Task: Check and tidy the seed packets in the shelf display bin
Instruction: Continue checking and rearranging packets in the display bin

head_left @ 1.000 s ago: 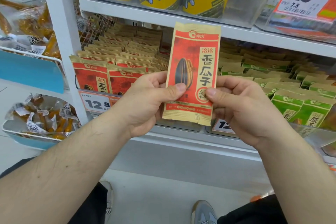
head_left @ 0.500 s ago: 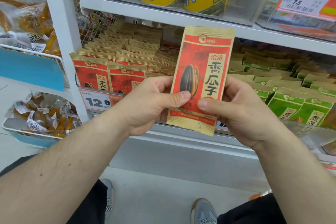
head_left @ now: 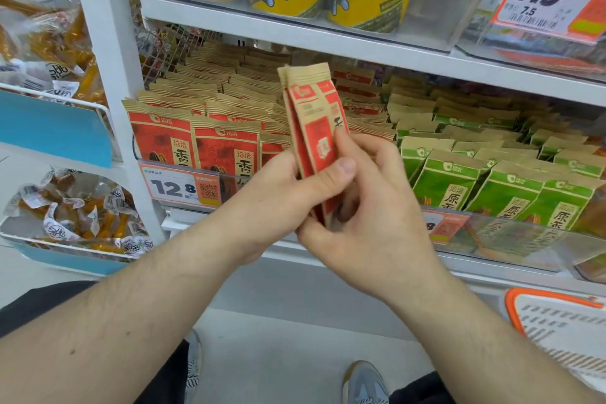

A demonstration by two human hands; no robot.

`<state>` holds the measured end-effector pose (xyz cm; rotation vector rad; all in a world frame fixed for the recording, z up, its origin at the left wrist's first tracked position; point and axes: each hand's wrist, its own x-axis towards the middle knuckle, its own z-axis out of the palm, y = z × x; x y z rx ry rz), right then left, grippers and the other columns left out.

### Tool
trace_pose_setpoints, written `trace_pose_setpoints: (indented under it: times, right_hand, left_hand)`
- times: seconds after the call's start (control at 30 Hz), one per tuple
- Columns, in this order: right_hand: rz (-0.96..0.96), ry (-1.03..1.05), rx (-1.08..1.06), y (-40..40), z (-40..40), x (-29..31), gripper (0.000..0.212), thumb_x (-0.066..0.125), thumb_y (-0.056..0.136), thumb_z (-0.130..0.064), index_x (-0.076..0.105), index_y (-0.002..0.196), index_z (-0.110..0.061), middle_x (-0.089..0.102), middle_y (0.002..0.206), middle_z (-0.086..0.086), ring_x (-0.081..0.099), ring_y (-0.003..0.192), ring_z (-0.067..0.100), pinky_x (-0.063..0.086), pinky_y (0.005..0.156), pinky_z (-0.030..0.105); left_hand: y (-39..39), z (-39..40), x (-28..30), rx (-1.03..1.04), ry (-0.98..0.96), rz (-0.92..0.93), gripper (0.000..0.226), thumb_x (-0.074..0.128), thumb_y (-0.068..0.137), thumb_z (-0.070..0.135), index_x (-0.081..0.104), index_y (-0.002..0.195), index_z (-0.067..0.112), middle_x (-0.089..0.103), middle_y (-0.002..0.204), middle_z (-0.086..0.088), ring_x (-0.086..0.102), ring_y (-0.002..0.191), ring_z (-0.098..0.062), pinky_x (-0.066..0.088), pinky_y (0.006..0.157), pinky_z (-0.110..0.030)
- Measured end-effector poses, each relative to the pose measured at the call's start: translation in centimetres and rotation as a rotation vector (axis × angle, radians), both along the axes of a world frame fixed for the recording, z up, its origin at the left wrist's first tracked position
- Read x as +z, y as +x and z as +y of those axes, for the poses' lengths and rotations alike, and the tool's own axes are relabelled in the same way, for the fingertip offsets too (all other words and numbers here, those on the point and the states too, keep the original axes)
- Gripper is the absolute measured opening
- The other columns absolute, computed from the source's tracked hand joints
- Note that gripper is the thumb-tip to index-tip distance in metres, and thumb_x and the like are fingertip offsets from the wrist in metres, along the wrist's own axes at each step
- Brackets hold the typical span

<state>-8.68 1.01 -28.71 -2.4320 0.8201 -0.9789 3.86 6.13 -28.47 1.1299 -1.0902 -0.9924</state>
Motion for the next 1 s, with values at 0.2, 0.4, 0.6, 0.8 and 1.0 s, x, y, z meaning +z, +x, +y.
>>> trace_pose_setpoints:
  times: [0.2,0.4,0.6,0.8,1.0]
  right_hand:
    - [-0.327,0.302,-0.061,-0.6,-1.5,1.4,0.041,0.068,0.071,-0.038,0.065,0.111,-0.031,0.064,0.101,-0.008,0.062,0.063,0.022,0.056,0.055,0.037]
    - [-0.409,0.677,0.076,-1.3,-2.4,2.0,0.006,0.065,0.089,-0.014,0.071,0.089,-0.014,0.076,0.079,0.003,0.072,0.068,0.017,0.051,0.049,0.025]
    - [-0.352,0.628,0.029,-1.6,-2.5,2.2,0.036,0.053,0.097,-0.03,0.068,0.078,-0.003,0.071,0.066,0.011,0.068,0.055,0.028,0.049,0.039,0.035]
    - [-0.386,0.647,0.05,-1.6,-2.3,2.6,0.036,0.052,0.097,-0.028,0.066,0.069,-0.01,0.065,0.053,0.004,0.057,0.04,0.013,0.037,0.033,0.022]
    - [-0.44,0.788,0.048,-1.6,-2.8,2.6,0.037,0.052,0.095,-0.034,0.064,0.072,-0.007,0.062,0.05,0.001,0.048,0.036,0.008,0.034,0.036,0.018]
  left_hand:
    - [1.7,-0.2,-0.5,-0.089,0.237,0.191,0.034,0.067,0.071,0.01,0.073,0.104,0.02,0.074,0.108,-0.006,0.071,0.101,-0.025,0.055,0.088,-0.045]
    - [1.1,0.0,-0.7,-0.27,0.32,0.089,0.045,0.071,0.076,0.016,0.063,0.119,0.012,0.071,0.116,-0.011,0.068,0.106,-0.028,0.055,0.091,-0.045]
    - [1.3,-0.4,0.6,0.077,0.091,0.164,0.027,0.062,0.073,0.027,0.071,0.094,0.013,0.074,0.087,-0.008,0.07,0.077,-0.023,0.059,0.065,-0.042]
    - [1.5,-0.2,0.5,0.054,0.085,0.169,0.029,0.063,0.074,0.028,0.072,0.095,0.01,0.074,0.088,-0.011,0.069,0.077,-0.025,0.058,0.064,-0.039]
    - [1.0,0.0,0.3,-0.057,0.138,0.124,0.028,0.066,0.068,0.019,0.07,0.096,0.014,0.075,0.091,-0.007,0.073,0.079,-0.022,0.06,0.067,-0.04]
